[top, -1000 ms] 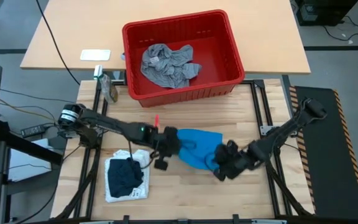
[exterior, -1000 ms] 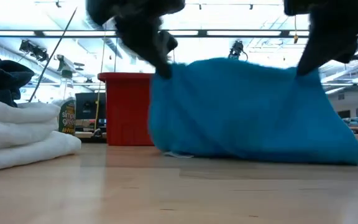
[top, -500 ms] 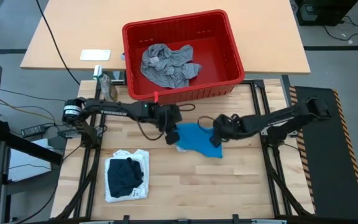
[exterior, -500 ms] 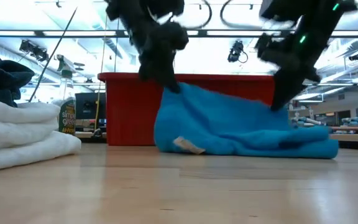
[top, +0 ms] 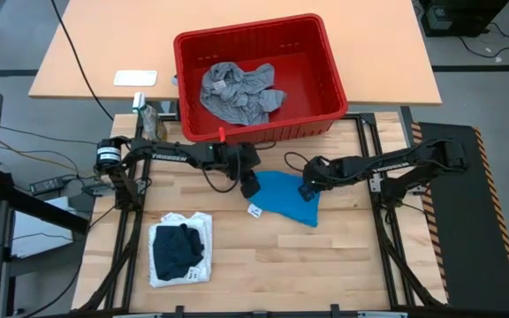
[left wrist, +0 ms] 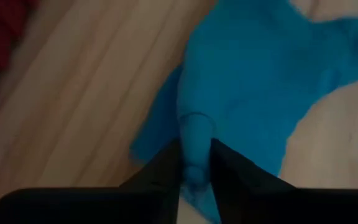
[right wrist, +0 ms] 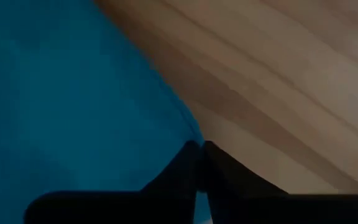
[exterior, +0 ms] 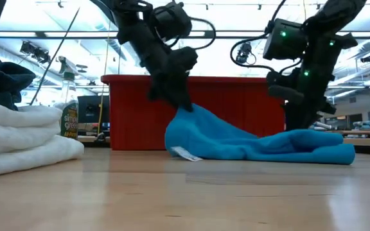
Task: Fold laundry
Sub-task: Fold the light blue shorts
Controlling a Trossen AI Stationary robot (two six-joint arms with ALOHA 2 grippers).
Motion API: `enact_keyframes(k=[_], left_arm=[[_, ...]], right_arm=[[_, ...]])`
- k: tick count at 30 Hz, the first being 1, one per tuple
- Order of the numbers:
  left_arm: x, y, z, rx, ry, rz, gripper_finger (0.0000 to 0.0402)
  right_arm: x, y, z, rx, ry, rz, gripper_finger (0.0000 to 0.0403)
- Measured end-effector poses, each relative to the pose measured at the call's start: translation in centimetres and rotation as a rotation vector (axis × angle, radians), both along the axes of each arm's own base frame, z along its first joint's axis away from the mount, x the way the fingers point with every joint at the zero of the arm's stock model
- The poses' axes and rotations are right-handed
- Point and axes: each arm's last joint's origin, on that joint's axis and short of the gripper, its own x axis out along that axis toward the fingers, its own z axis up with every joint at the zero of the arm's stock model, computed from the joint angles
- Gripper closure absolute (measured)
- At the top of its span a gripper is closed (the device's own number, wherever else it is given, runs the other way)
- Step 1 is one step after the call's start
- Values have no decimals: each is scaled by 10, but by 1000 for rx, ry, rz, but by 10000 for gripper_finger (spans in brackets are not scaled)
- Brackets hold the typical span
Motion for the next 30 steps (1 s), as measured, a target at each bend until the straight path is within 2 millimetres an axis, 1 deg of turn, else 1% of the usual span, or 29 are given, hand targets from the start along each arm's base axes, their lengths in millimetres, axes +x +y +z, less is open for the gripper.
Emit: enact_keyframes(k=[2, 6, 9, 12, 17, 21, 23, 26, 28, 30], left_arm=[[-1, 0, -2, -9, 10, 12, 302], [0, 0, 1, -16, -8, 21, 271], [-2, -2, 2, -24, 3, 24, 254], [-3, -5, 4, -85, -10, 48, 245], [-1, -17, 8, -172, -42, -19, 244], [2, -31, 9, -161, -49, -72, 244], [3, -41, 10, -154, -64, -108, 244], [7, -56, 12, -153, -96, -153, 244], [7, -63, 13, -156, -104, -176, 244], [8, -68, 14, -171, -106, -200, 244]], right_arm=[[1, 1, 4, 20, -35, -13, 349], [-2, 7, 13, 72, -90, -39, 318], [-5, 14, 22, 121, -137, -43, 303], [-8, 23, 27, 180, -163, -26, 299], [-8, 38, 28, 232, -168, -20, 307], [-12, 48, 24, 173, -127, -68, 320], [-20, 48, 20, 75, -61, -121, 328], [-33, 43, 20, -70, 20, -191, 341], [-35, 39, 25, -96, 0, -214, 347], [-34, 39, 33, -76, -49, -220, 352]])
